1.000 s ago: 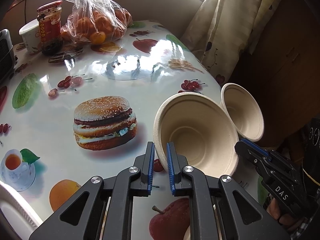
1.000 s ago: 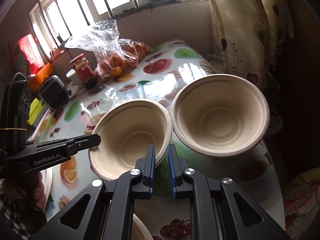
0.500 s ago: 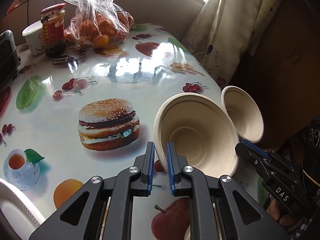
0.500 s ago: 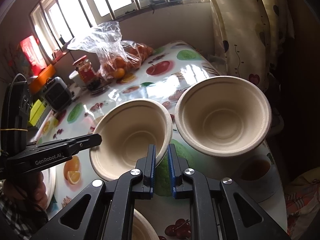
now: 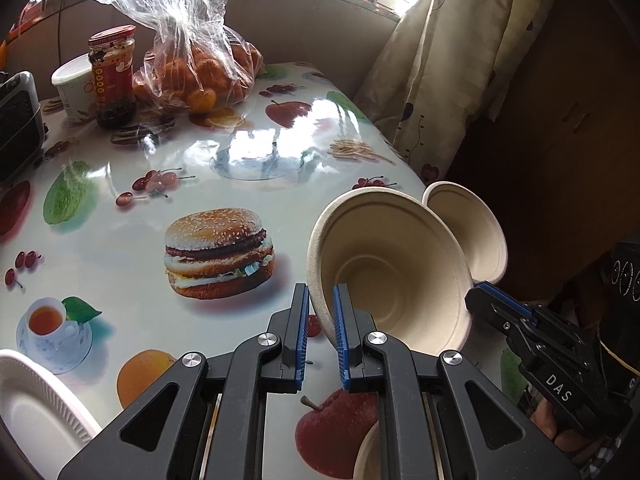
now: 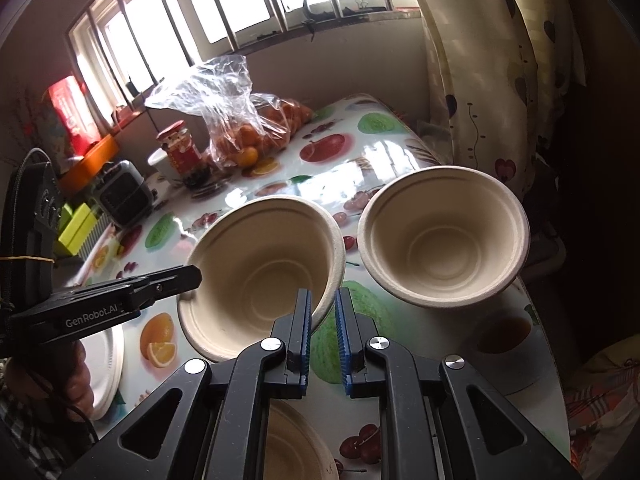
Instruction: Organize plates and bowls
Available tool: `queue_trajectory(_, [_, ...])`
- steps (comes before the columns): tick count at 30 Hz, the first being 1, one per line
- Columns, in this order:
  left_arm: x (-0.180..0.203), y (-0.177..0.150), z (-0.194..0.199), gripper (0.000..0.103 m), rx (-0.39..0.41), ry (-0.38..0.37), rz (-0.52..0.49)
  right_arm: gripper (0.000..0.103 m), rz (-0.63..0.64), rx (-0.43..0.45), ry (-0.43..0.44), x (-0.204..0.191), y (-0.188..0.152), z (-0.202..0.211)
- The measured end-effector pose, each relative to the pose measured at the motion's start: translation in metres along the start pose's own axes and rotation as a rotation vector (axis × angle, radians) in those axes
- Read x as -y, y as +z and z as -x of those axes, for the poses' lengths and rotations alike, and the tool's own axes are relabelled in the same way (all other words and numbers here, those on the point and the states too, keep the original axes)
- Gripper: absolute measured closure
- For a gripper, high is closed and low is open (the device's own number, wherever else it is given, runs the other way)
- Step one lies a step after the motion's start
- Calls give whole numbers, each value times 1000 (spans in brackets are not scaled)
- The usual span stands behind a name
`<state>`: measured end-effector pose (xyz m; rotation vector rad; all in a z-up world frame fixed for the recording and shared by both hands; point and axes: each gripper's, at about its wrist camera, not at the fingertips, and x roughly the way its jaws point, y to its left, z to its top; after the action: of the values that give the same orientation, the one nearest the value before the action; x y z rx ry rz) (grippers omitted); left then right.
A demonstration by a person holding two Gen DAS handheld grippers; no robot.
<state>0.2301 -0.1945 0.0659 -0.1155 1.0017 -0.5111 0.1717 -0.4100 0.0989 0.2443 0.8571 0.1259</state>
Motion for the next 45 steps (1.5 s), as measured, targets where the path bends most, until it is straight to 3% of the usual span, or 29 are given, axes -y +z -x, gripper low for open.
queue_trajectory(45, [22,-51,61,90,27,-77,-59,91,-37,87,-21,-21,-53,81])
